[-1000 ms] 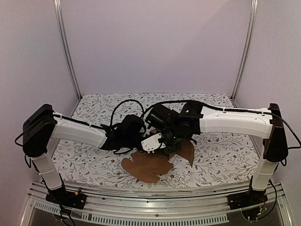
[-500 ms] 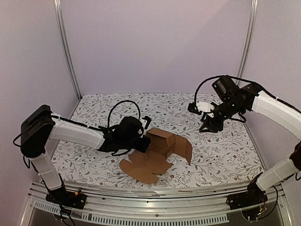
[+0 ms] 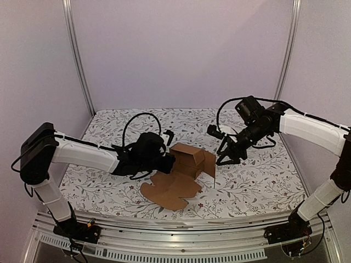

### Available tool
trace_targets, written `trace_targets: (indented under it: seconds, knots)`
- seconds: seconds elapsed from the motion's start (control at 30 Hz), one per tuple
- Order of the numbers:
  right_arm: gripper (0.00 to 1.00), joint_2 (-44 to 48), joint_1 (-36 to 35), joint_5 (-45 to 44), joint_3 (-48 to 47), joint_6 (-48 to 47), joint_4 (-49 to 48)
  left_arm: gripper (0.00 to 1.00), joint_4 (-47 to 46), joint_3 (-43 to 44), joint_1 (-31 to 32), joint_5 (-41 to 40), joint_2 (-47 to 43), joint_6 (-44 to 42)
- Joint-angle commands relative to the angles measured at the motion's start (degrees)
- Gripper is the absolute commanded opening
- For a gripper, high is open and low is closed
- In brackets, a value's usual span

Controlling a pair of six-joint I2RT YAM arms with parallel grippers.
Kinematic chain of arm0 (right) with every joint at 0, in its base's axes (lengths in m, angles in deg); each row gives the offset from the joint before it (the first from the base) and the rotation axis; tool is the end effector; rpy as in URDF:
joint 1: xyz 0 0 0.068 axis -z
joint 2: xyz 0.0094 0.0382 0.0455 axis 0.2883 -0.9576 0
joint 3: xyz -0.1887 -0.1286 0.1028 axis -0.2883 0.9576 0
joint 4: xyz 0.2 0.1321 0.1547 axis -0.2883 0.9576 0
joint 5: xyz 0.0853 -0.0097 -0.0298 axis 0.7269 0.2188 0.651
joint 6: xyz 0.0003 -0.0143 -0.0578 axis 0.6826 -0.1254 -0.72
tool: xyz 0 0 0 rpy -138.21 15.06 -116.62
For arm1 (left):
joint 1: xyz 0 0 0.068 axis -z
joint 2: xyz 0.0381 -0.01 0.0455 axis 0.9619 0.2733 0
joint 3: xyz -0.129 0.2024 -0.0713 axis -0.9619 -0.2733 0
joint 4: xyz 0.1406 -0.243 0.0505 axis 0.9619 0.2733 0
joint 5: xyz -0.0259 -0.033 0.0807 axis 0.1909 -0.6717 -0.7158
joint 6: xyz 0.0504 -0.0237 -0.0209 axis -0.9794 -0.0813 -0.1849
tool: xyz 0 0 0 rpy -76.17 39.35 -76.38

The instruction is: Fold the paper box

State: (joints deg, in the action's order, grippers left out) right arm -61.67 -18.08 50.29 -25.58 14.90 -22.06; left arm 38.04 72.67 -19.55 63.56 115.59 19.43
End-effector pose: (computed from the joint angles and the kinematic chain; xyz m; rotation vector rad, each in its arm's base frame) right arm 0.2605 0.2094 0.2444 -1.5891 2.0570 0.7498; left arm 0.2284 -0.3068 0.1336 0.4500 2.2111 -0.5650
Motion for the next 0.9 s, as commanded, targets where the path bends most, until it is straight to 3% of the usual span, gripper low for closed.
trace_targets:
  seconds: [0.0,0.33,0.87]
  knots:
    - [0.55,-3.4,-2.3,2.4,-2.0,2.9,-2.4,0.00,-1.4,0.2,-0.2,-0.5,-0.7,1.5]
    - [0.49,-6.7,-6.0,-1.7,-2.2,8.2,-8.2,0.00,-2.9,0.2,0.0,0.2,-0.7,3.2]
    - [0.58,-12.1,-7.9,-9.8,-6.5,21.9,-13.3,0.00,-3.8,0.8,2.7,-4.8,-0.4,6.8]
